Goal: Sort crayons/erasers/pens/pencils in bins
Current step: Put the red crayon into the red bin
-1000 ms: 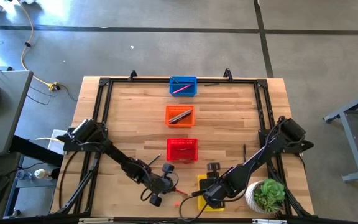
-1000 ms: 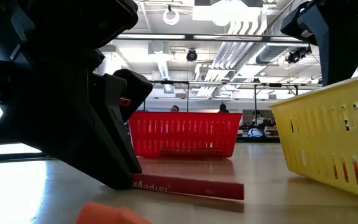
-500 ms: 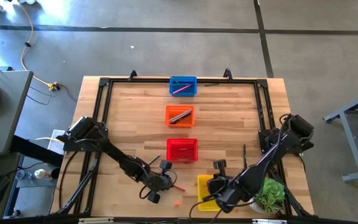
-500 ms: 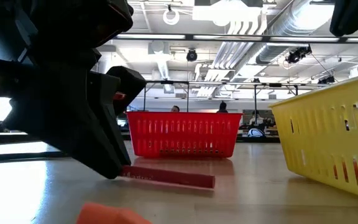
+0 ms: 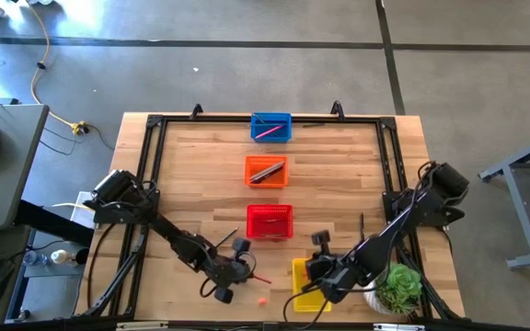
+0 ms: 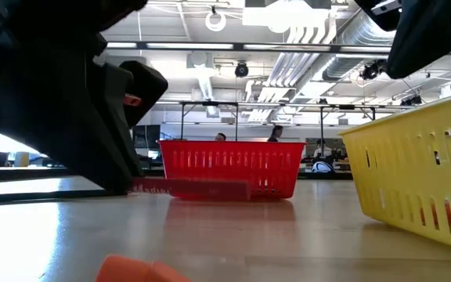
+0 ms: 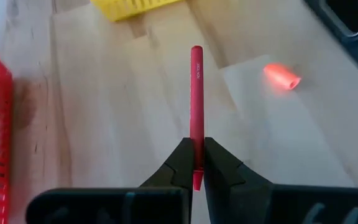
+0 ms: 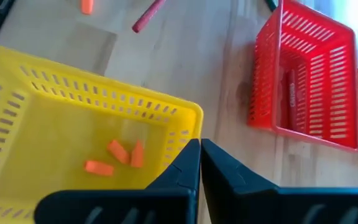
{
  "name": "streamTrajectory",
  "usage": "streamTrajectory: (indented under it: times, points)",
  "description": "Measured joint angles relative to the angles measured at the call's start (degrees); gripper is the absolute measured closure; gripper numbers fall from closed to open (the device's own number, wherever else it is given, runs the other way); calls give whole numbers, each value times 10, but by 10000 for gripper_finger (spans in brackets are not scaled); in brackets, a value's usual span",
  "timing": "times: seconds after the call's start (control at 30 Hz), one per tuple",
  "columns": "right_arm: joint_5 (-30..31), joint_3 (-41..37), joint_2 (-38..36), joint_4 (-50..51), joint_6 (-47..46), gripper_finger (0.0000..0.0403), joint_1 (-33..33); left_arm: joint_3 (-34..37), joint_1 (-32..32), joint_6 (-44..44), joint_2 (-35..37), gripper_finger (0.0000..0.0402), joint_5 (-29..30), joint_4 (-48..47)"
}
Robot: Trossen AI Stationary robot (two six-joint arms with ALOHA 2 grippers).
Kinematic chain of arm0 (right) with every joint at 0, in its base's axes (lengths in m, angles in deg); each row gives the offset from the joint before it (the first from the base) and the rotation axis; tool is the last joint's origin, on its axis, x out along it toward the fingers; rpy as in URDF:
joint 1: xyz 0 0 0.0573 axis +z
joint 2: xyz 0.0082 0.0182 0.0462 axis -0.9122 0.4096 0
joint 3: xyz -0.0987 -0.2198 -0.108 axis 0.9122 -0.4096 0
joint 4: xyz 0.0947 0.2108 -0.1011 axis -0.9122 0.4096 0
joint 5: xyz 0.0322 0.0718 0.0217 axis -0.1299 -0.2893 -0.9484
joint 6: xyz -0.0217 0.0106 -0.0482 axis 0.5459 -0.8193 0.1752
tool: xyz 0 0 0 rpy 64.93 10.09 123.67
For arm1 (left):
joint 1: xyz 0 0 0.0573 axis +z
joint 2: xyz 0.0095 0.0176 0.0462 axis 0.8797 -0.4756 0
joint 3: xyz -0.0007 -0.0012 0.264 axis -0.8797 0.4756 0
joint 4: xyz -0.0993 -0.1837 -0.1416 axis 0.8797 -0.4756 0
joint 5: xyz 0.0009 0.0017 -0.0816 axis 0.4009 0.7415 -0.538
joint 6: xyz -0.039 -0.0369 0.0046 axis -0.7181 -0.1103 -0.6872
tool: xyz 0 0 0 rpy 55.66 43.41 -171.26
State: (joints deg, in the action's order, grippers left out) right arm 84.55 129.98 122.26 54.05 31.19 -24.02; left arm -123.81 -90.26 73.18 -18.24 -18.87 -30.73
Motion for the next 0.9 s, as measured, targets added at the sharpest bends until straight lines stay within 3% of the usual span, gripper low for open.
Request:
streamTrajectory:
  times: [0.7, 0.8, 0.9]
  points:
    - [29, -7, -25, -3, 43, 403, -17, 0, -11, -14, 8, 401, 48, -32]
    - [29, -28, -26, -62, 73, 403, -28, 1, -11, -14, 26, 401, 57, -44]
    - [-19, -74, -26, -157, 116, 403, -51, 19, -11, -15, 58, 401, 69, -44]
